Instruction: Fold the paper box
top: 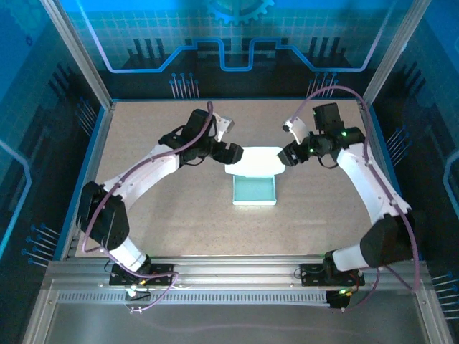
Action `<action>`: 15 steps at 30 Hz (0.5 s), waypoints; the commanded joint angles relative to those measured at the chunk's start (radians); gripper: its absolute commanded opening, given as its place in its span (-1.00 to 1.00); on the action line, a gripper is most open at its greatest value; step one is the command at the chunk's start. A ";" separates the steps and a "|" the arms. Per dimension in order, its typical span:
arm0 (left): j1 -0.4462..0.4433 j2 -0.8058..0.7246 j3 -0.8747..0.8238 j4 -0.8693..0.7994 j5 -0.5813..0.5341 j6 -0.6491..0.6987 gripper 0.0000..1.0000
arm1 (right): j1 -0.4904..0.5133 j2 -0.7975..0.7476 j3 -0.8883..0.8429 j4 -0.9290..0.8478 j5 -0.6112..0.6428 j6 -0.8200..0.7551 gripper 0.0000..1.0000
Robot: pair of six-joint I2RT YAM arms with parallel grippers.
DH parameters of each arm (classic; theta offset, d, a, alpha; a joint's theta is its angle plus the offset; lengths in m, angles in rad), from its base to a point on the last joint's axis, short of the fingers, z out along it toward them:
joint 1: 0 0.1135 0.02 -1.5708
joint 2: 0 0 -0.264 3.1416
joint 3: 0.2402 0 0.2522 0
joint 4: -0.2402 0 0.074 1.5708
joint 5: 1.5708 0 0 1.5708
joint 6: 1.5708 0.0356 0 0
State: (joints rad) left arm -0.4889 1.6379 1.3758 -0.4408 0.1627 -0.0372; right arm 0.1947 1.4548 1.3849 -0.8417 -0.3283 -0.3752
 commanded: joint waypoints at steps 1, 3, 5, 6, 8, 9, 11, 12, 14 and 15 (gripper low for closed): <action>0.033 0.035 0.066 -0.146 0.119 0.080 0.73 | -0.013 0.109 0.112 -0.170 -0.064 -0.198 0.20; 0.042 0.050 0.089 -0.165 0.165 0.094 0.69 | -0.014 0.168 0.163 -0.204 -0.073 -0.262 0.17; 0.044 0.071 0.120 -0.203 0.186 0.115 0.66 | -0.015 0.221 0.212 -0.235 -0.074 -0.310 0.15; 0.044 0.082 0.135 -0.223 0.191 0.125 0.65 | -0.014 0.249 0.237 -0.253 -0.075 -0.335 0.13; 0.045 0.097 0.151 -0.244 0.187 0.137 0.63 | -0.017 0.297 0.284 -0.294 -0.074 -0.371 0.06; 0.044 0.102 0.154 -0.246 0.178 0.137 0.62 | -0.019 0.321 0.304 -0.311 -0.076 -0.387 0.00; 0.046 0.104 0.153 -0.247 0.167 0.136 0.57 | -0.024 0.353 0.333 -0.331 -0.085 -0.410 -0.11; 0.046 0.106 0.152 -0.246 0.162 0.135 0.56 | -0.025 0.367 0.343 -0.340 -0.092 -0.421 -0.16; 0.046 0.108 0.152 -0.245 0.152 0.130 0.51 | -0.026 0.387 0.354 -0.351 -0.103 -0.436 -0.27; 0.047 0.111 0.152 -0.245 0.148 0.128 0.47 | -0.026 0.395 0.355 -0.361 -0.111 -0.446 -0.32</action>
State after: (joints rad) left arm -0.4461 1.7386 1.5013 -0.6468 0.3012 0.0769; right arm 0.1841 1.8248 1.7039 -1.1202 -0.3874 -0.7471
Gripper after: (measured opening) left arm 0.744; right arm 0.352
